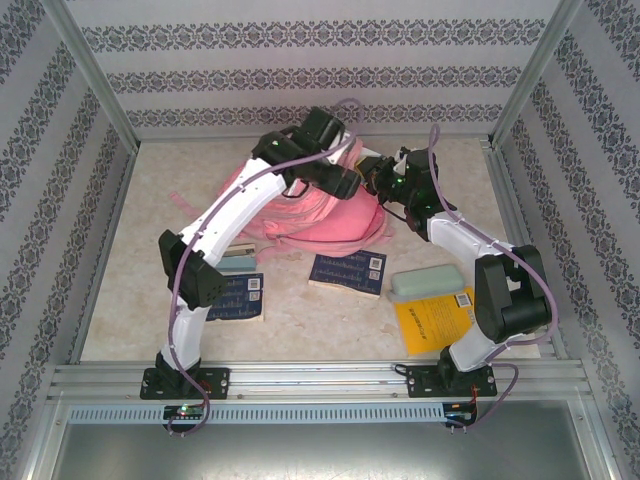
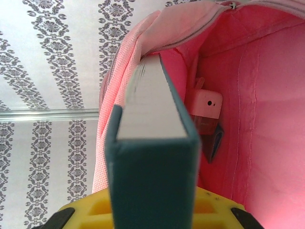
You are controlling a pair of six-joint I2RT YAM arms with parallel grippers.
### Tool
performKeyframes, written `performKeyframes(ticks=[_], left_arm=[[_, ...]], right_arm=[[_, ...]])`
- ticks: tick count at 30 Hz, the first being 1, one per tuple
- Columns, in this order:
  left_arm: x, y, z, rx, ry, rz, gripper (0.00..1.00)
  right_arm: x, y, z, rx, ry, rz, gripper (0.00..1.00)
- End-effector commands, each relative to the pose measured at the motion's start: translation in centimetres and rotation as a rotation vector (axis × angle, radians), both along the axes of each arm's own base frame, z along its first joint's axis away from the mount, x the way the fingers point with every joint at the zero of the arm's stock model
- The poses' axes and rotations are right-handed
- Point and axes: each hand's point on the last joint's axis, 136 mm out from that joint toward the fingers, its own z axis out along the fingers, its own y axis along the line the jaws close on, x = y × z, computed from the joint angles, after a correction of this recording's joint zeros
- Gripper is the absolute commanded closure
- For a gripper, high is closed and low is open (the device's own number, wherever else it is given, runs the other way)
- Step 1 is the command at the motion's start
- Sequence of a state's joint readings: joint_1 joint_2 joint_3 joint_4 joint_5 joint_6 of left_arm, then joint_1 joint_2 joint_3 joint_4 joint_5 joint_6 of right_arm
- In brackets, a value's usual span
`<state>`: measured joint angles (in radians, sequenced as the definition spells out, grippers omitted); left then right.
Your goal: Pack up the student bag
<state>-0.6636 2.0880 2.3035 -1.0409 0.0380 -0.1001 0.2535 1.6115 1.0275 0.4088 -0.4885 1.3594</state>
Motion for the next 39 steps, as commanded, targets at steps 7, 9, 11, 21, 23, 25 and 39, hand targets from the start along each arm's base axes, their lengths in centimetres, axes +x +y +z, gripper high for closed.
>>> performKeyframes(ticks=[7, 9, 11, 21, 23, 25, 39], left_arm=[[2.7, 0.0, -3.3, 0.278, -0.186, 0.145, 0.13], [3.1, 0.0, -3.6, 0.301, -0.213, 0.160, 0.16], [3.3, 0.2, -3.8, 0.319, -0.229, 0.176, 0.28], [2.8, 0.3, -1.1, 0.258, -0.281, 0.156, 1.00], [2.6, 0.4, -0.1, 0.234, -0.278, 0.151, 1.00], [2.3, 0.6, 1.0, 0.197, -0.270, 0.153, 1.00], [2.7, 3.8, 6.1, 0.076, -0.267, 0.210, 1.00]], right_arm=[[-0.4, 2.0, 6.0, 0.078, -0.165, 0.060, 1.00], [-0.5, 2.0, 5.9, 0.080, -0.164, 0.056, 1.00], [-0.6, 2.1, 5.9, 0.082, -0.162, 0.057, 1.00], [-0.7, 0.8, 5.6, 0.059, -0.157, 0.024, 1.00], [-0.7, 0.3, 5.0, 0.045, -0.144, 0.013, 1.00], [-1.0, -0.3, 4.3, 0.024, -0.134, 0.003, 1.00], [-3.8, -2.6, -2.2, -0.125, -0.063, -0.007, 1.00]])
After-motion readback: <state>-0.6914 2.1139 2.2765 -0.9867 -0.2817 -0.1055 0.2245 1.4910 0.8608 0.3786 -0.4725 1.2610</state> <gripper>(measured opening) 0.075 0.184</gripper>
